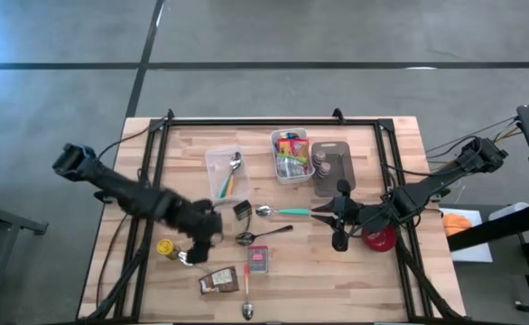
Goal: Pick & Place Food Item
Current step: Put the silver spoon into the transparent bin
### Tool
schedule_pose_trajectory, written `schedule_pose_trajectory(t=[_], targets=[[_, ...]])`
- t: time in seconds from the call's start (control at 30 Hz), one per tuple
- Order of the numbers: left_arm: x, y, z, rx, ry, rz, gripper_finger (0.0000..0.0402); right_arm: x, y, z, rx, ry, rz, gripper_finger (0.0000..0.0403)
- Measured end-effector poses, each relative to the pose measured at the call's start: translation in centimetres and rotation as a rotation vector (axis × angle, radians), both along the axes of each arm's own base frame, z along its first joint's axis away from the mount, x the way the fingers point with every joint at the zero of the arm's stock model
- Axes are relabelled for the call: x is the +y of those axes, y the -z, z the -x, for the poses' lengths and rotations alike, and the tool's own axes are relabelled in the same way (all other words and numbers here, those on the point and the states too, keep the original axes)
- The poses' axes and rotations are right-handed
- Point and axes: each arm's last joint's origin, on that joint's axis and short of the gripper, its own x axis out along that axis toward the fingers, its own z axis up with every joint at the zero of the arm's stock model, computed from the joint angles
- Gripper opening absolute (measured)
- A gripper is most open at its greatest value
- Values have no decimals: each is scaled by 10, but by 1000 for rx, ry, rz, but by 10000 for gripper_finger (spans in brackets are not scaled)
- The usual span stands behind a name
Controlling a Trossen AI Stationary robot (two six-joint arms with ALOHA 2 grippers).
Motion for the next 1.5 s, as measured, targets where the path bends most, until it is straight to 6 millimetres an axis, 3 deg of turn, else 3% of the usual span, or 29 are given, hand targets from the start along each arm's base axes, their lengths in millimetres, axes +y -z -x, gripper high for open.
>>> schedule_pose_trajectory(t=[0.23, 0.4, 0.5, 0.8, 1.2, 1.33, 1.5], targets=[[-29, 10, 16, -14, 22, -22, 171, 0, 0, 0, 0, 2, 1, 67], [-38, 28, 18, 57, 36, -27, 127, 0, 0, 0, -1, 4, -1, 67], [-44, 42, 16, 130, 65, -25, 120, 0, 0, 0, -4, 12, -18, 67], [-68, 76, 11, 273, 333, -59, 139, 0, 2, 0, 1, 11, -15, 67], [-75, 88, 7, 279, 435, -114, 241, 0, 2, 1, 1, 12, -17, 67], [-75, 88, 8, 258, 450, -158, 241, 0, 2, 1, 1, 12, -17, 67], [-75, 92, 7, 243, 438, -209, 211, 0, 2, 1, 1, 12, -17, 67]])
